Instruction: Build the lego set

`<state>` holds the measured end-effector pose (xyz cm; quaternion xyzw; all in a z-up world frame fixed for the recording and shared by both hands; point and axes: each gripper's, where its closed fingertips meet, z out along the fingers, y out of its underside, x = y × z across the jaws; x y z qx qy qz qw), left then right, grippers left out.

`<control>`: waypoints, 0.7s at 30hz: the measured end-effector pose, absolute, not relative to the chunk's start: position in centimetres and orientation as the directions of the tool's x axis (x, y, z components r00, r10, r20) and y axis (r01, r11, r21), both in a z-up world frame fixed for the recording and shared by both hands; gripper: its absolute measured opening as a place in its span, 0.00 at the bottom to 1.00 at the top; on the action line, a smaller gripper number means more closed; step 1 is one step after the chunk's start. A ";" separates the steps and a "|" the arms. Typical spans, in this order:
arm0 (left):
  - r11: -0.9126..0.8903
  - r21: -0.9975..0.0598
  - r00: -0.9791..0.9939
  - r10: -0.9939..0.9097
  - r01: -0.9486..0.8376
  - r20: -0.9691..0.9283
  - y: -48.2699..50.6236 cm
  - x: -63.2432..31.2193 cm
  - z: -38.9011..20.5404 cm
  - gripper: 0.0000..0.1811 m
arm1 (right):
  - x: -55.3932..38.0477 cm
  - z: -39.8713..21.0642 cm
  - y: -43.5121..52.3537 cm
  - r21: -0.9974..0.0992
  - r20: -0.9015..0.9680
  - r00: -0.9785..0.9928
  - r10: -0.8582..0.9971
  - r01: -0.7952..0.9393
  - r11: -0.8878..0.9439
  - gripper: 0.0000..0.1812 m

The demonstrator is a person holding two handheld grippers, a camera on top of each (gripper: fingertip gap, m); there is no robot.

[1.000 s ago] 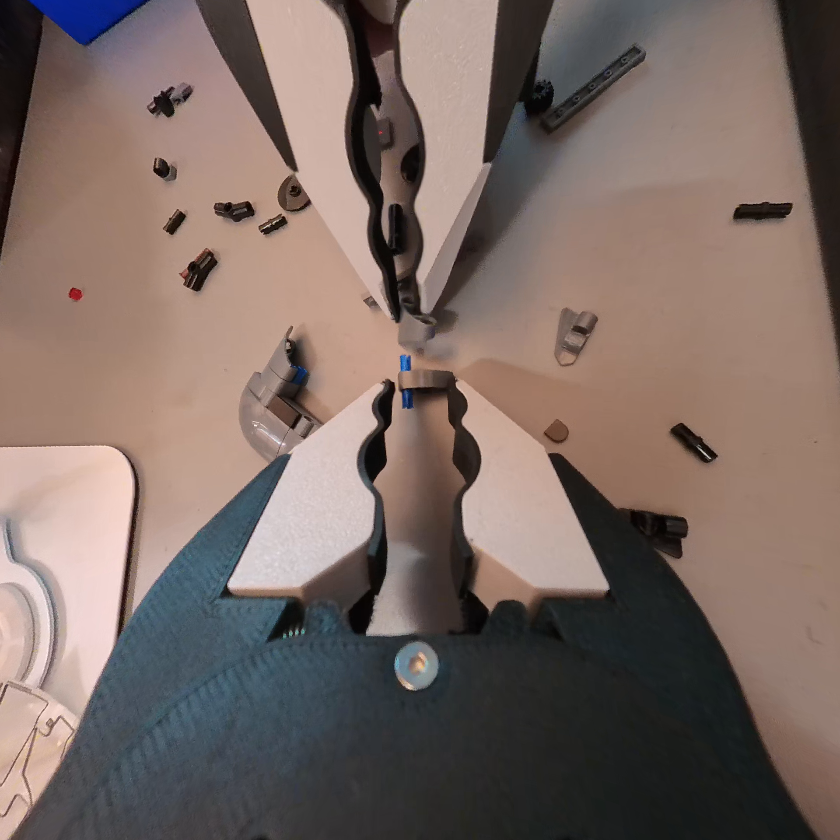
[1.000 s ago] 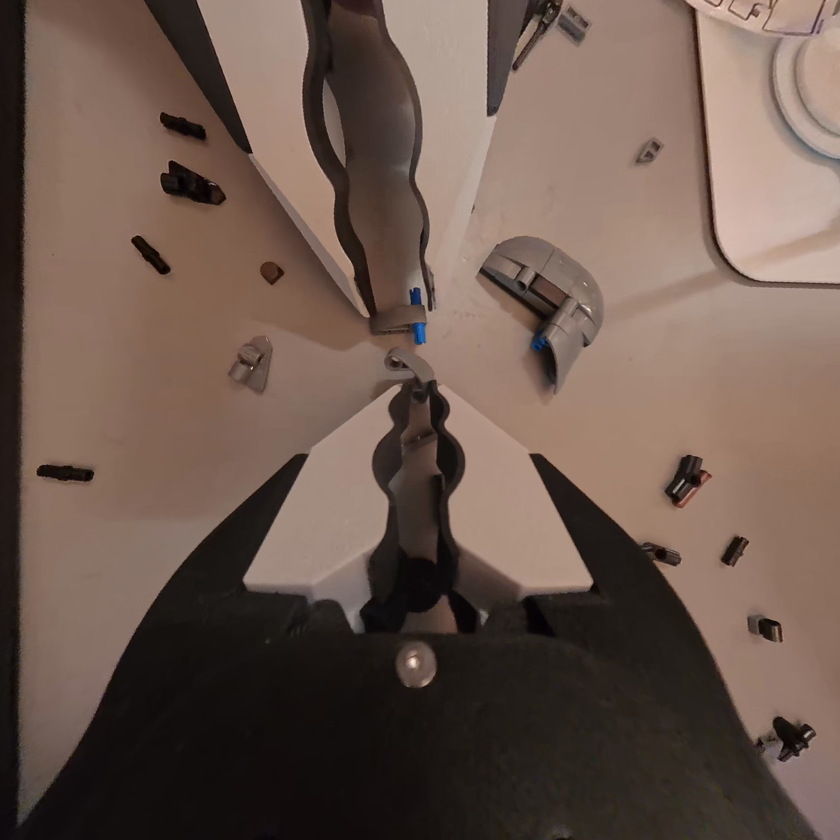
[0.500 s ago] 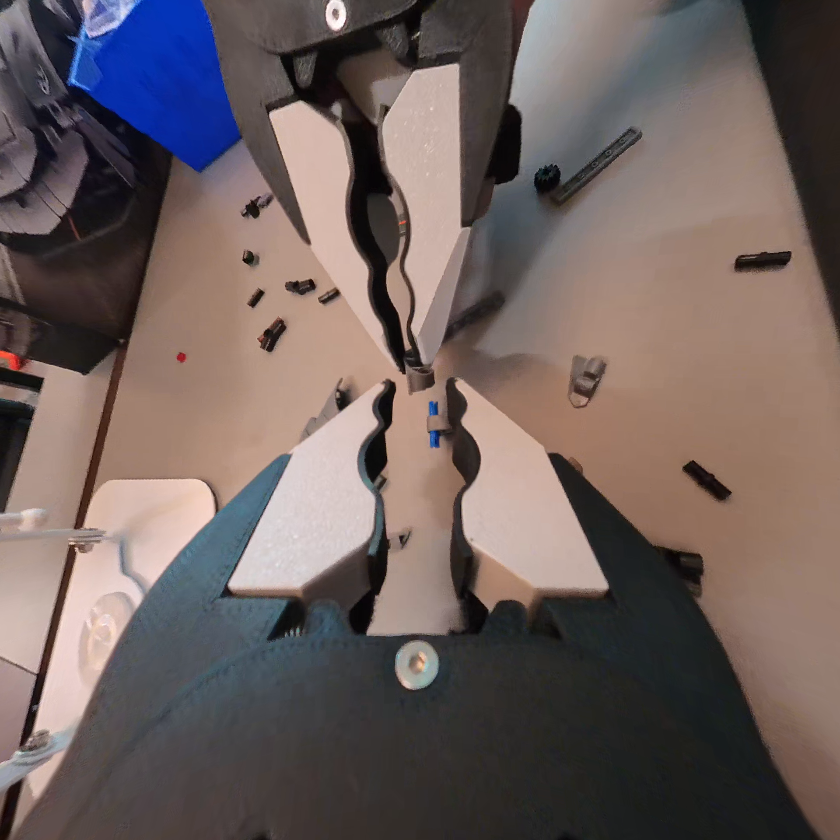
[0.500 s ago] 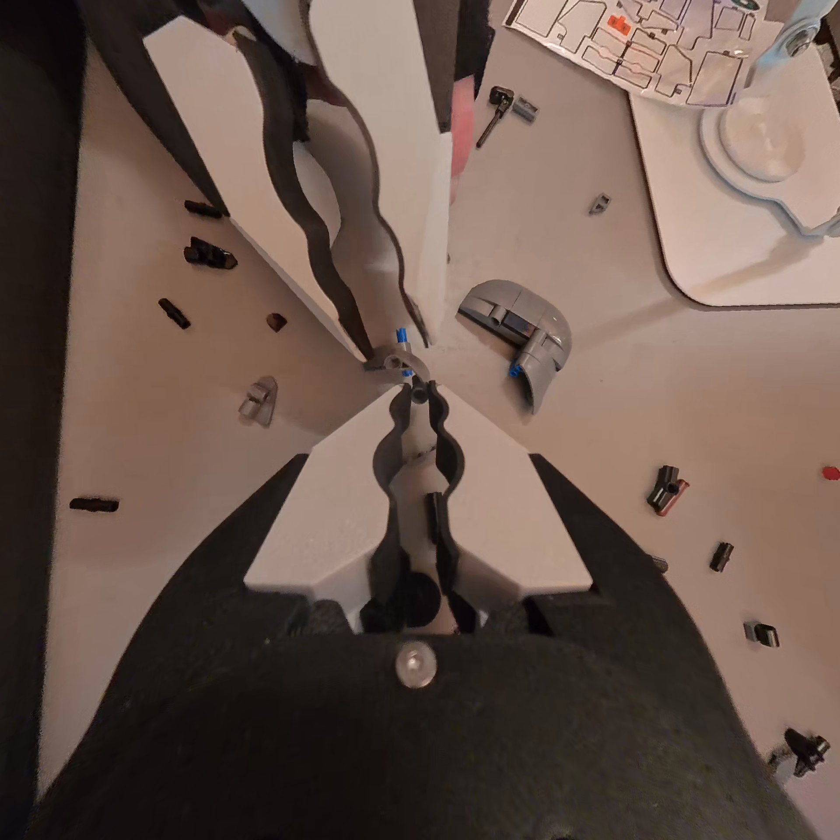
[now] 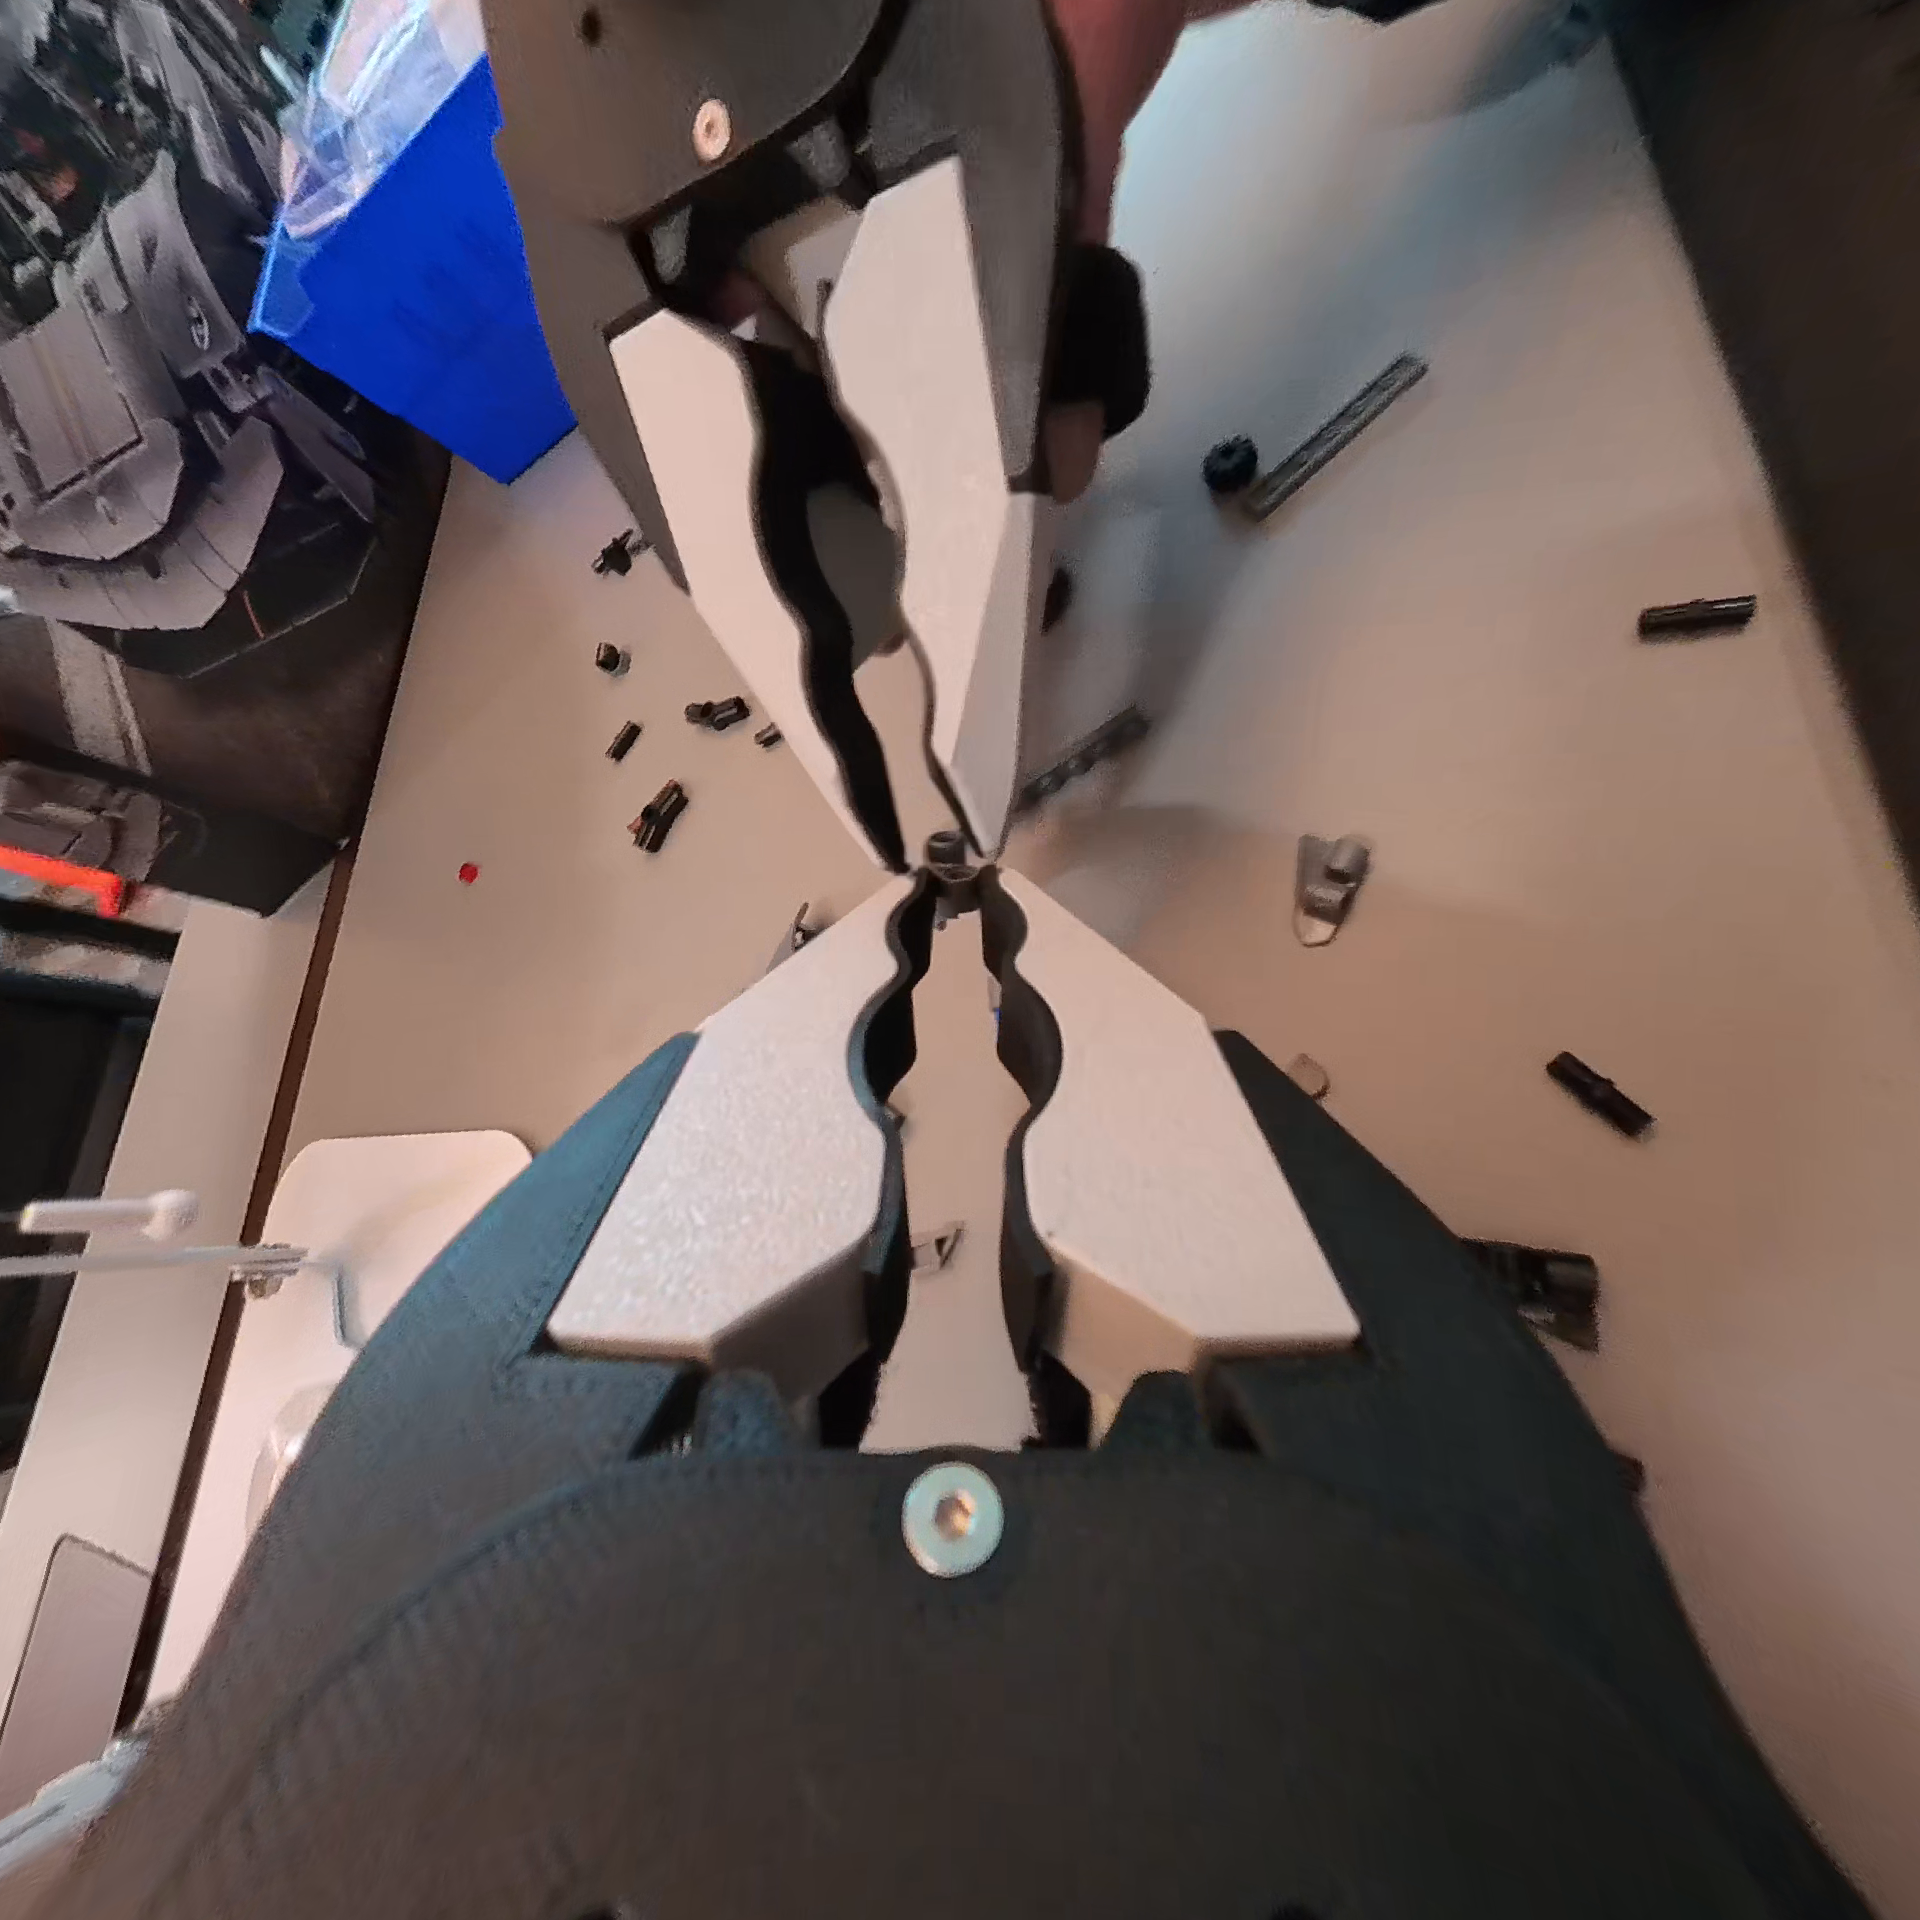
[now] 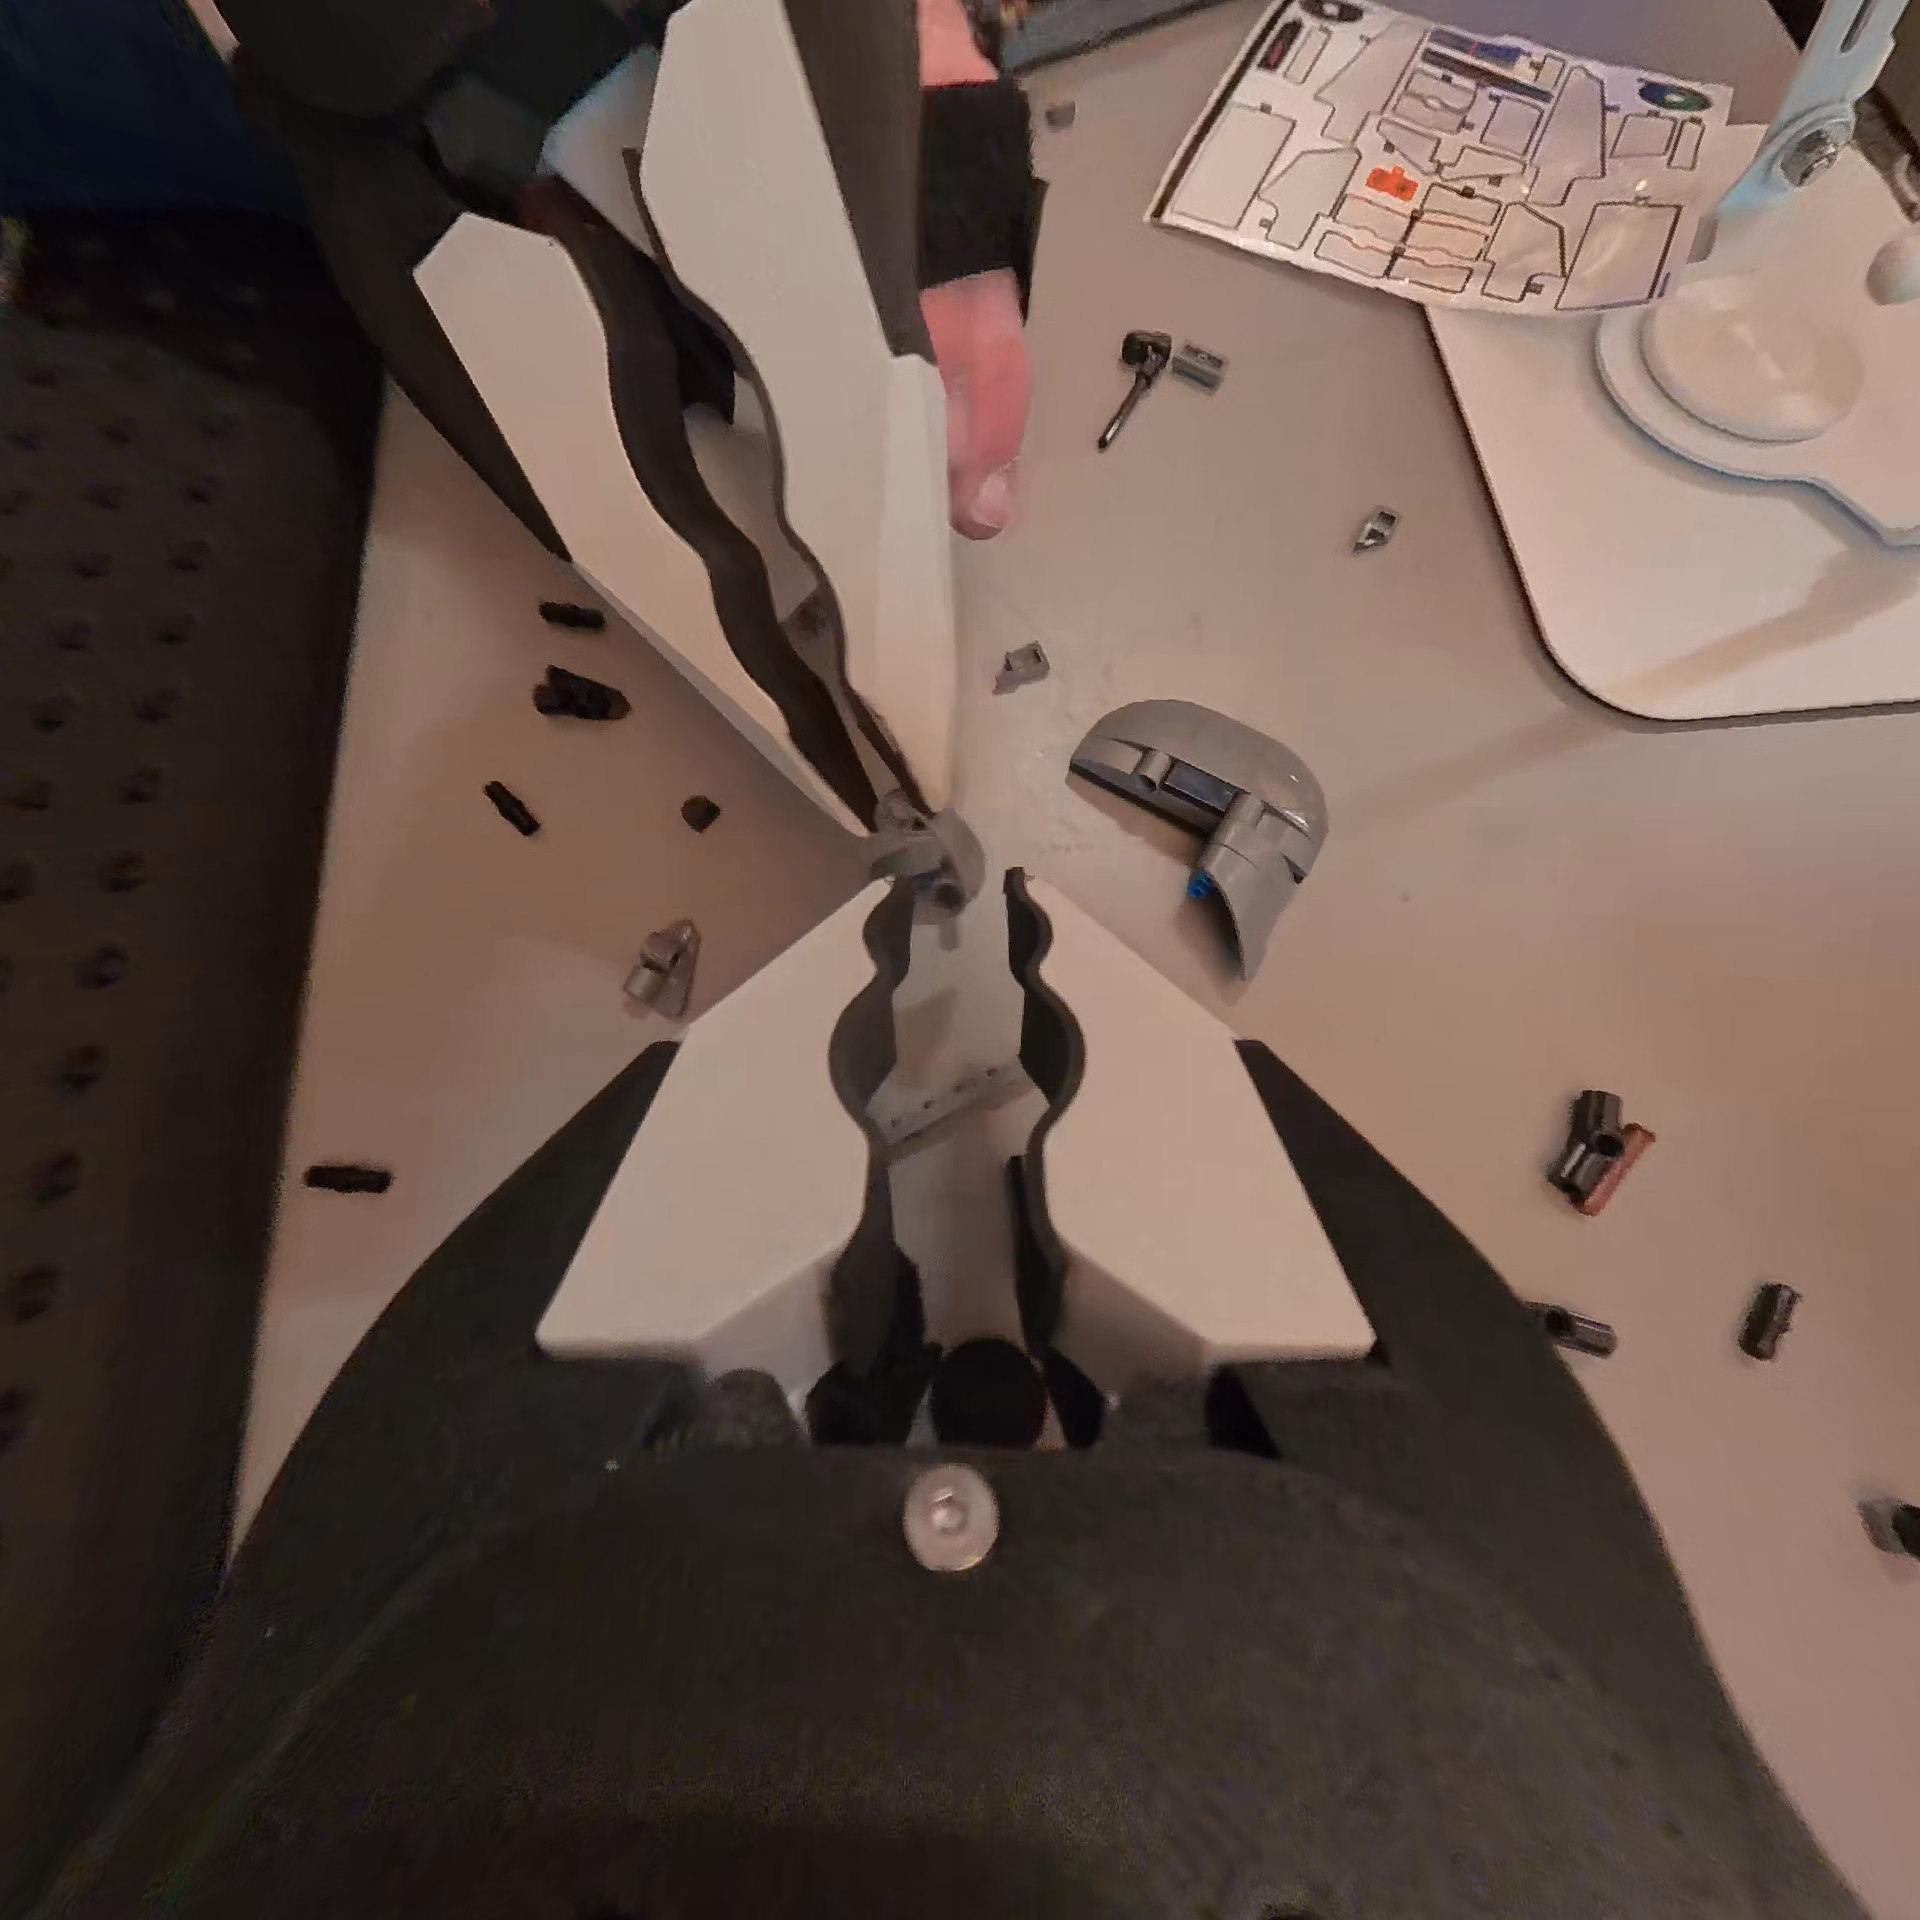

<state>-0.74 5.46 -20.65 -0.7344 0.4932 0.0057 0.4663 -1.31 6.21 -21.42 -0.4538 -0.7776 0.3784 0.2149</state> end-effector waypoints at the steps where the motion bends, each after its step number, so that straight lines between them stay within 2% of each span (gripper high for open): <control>1: -0.057 -0.688 0.502 -0.727 -0.723 -0.468 5.1 -0.5 -20.3 0.04 | -1.2 -21.0 6.1 -0.803 -0.048 -0.501 0.864 0.534 0.265 0.10; 6: 0.059 -0.690 0.430 -0.743 -0.721 -0.513 3.5 0.6 -18.3 0.04 | -0.3 -19.5 4.6 -0.852 -0.203 -0.579 0.790 0.502 0.149 0.14; 11: 0.169 -0.625 0.335 -0.722 -0.762 -0.605 2.4 2.4 -17.5 0.03 | 0.8 -19.1 2.8 -0.856 -0.303 -0.656 0.691 0.506 0.105 0.14; 16: 0.200 -0.590 0.317 -0.687 -0.782 -0.654 2.2 2.9 -16.9 0.03 | 1.1 -18.4 2.2 -0.877 -0.278 -0.693 0.665 0.466 0.119 0.05; 21: 0.180 -0.621 0.363 -0.674 -0.763 -0.643 2.8 2.2 -16.6 0.03 | 0.6 -18.2 2.8 -0.888 -0.214 -0.676 0.705 0.435 0.147 0.04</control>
